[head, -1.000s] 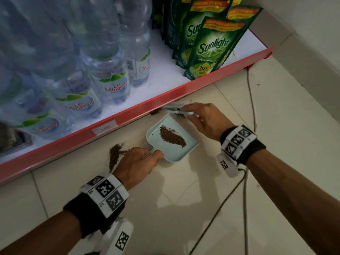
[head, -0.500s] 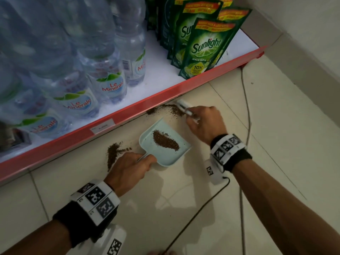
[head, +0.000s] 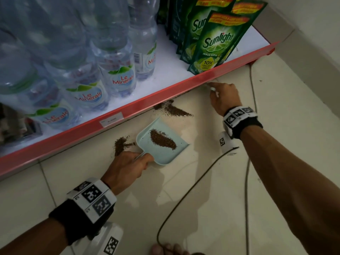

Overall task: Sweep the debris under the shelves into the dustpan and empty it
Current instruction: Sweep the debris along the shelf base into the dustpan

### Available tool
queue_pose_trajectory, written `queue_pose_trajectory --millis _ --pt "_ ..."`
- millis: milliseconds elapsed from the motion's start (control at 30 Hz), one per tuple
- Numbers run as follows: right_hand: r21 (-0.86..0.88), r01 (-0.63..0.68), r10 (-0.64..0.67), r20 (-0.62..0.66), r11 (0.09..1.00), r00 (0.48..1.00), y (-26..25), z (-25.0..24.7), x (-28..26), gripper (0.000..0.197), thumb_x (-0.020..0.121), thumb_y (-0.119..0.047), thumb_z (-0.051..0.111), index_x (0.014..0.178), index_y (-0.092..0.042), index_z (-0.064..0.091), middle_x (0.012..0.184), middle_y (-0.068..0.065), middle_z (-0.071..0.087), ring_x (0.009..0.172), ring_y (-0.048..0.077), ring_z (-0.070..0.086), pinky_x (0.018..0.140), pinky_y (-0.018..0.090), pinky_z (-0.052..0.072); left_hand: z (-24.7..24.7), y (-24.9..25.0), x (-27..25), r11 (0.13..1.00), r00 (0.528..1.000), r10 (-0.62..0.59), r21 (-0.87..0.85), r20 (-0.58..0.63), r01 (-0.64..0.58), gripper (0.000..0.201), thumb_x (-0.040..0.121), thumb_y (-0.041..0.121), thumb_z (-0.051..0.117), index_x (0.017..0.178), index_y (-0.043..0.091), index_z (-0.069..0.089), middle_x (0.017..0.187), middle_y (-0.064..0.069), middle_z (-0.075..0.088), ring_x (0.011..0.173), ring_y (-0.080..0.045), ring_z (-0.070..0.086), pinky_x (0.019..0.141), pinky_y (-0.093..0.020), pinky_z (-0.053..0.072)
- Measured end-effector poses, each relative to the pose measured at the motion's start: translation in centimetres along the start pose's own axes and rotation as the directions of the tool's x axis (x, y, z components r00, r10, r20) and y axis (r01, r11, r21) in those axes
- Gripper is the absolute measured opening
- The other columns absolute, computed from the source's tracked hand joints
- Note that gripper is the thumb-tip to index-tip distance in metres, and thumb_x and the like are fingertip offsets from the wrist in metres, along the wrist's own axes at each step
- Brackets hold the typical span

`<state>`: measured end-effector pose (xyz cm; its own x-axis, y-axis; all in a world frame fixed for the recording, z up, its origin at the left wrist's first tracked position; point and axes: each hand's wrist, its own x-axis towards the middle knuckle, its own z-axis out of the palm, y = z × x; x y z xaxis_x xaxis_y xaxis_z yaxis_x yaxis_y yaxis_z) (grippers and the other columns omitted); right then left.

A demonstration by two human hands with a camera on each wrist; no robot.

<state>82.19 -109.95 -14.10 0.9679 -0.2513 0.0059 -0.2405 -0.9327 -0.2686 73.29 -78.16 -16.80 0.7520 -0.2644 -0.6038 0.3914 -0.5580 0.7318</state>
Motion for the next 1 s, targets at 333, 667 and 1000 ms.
queue_pose_trajectory --millis 333,667,1000 --pt "0.213 0.429 -0.433 -0.03 0.878 0.901 -5.3 -0.4 -5.1 0.037 0.094 -0.004 0.05 0.124 -0.017 0.068 0.098 0.009 0.076 0.067 0.02 0.068 0.072 0.024 0.053 -1.5 -1.1 -0.9 0.998 0.999 -0.049 -0.046 -0.021 0.048 0.04 0.088 0.038 0.062 0.054 0.019 0.054 0.042 0.007 0.04 0.034 -0.008 0.032 0.045 -0.028 0.027" --pt "0.194 0.278 -0.299 0.091 0.941 0.95 -7.3 2.4 -4.3 0.046 0.092 0.001 0.047 0.129 -0.02 0.065 0.121 0.01 0.07 0.101 0.033 0.068 0.095 0.032 0.05 -2.2 -2.2 -2.5 0.995 0.996 -0.069 -0.08 -0.048 0.065 0.04 0.089 0.038 0.063 0.054 0.018 0.055 0.042 0.007 0.041 0.034 -0.008 0.033 0.047 -0.028 0.027" --pt "0.217 0.46 -0.462 -0.046 0.861 0.886 -5.5 -1.0 -7.6 0.029 0.095 -0.007 0.055 0.12 -0.014 0.07 0.111 0.006 0.074 0.082 0.023 0.073 0.079 0.02 0.051 -2.4 -4.6 -5.5 0.996 0.996 -0.073 -0.047 -0.045 0.07 0.038 0.088 0.04 0.061 0.058 0.018 0.054 0.041 0.009 0.042 0.036 -0.007 0.034 0.049 -0.028 0.03"
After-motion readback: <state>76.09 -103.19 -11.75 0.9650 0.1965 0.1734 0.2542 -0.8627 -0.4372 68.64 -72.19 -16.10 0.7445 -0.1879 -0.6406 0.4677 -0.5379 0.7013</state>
